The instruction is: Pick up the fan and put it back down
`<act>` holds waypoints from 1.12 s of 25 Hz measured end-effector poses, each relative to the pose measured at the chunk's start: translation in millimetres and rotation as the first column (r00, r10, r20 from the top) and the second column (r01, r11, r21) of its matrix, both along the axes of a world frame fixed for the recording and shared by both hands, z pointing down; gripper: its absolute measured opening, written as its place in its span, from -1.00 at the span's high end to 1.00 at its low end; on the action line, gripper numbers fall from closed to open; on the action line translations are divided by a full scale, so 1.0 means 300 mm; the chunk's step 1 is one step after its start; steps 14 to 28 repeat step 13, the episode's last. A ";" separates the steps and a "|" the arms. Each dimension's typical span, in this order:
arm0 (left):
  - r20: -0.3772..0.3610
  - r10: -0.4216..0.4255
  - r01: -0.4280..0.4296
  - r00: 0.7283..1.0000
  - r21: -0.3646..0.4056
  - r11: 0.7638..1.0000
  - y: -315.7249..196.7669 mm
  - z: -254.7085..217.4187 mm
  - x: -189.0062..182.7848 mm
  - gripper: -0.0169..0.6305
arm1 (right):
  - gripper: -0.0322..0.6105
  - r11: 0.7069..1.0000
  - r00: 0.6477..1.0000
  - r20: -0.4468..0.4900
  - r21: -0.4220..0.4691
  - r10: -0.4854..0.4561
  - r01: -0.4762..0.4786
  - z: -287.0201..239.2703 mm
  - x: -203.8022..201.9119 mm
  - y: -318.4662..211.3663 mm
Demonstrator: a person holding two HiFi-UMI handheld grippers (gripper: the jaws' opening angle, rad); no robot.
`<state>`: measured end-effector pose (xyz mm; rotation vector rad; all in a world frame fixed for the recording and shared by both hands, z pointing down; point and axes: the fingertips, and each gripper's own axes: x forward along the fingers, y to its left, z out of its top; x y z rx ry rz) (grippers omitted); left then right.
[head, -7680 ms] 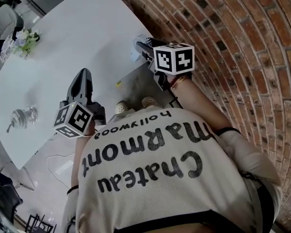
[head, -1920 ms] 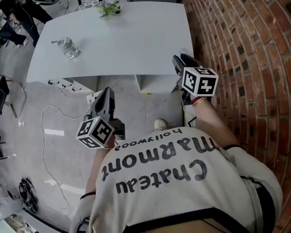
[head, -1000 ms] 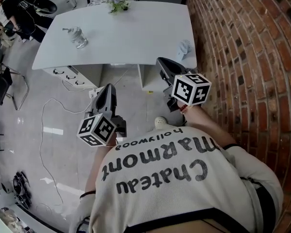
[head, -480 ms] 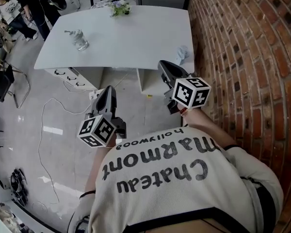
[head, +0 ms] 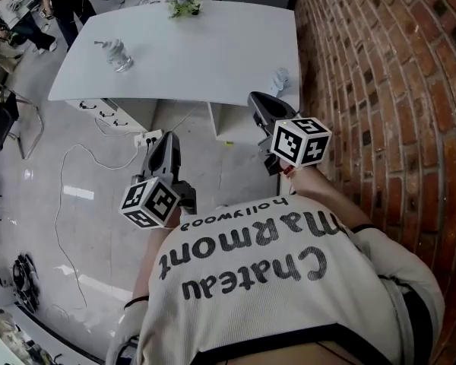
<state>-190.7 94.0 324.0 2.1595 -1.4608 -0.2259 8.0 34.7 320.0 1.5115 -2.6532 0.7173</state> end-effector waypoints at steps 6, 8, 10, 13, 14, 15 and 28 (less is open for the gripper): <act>0.004 -0.007 0.007 1.000 -0.009 1.000 -0.009 0.016 -0.003 0.94 | 0.89 1.000 1.000 -0.008 -0.006 -0.011 0.011 0.018 -0.005 -0.005; 0.005 -0.005 0.005 1.000 -0.007 1.000 -0.015 0.017 0.005 0.94 | 0.89 1.000 1.000 -0.010 -0.006 -0.008 0.008 0.022 0.004 -0.013; 0.008 -0.002 0.002 1.000 -0.007 1.000 -0.020 0.019 0.013 0.94 | 0.89 1.000 1.000 -0.008 -0.007 -0.003 0.003 0.025 0.015 -0.018; 0.010 0.001 0.000 1.000 -0.007 1.000 -0.033 0.018 0.022 0.94 | 0.89 1.000 1.000 -0.007 -0.003 -0.003 0.003 0.021 0.025 -0.026; 0.010 0.001 0.000 1.000 -0.007 1.000 -0.033 0.018 0.022 0.94 | 0.89 1.000 1.000 -0.007 -0.003 -0.003 0.003 0.021 0.025 -0.026; 0.010 0.001 0.000 1.000 -0.007 1.000 -0.033 0.018 0.022 0.94 | 0.89 1.000 1.000 -0.007 -0.003 -0.003 0.003 0.021 0.025 -0.026; 0.010 0.001 0.000 1.000 -0.007 1.000 -0.033 0.018 0.022 0.94 | 0.89 1.000 1.000 -0.007 -0.003 -0.003 0.003 0.021 0.025 -0.026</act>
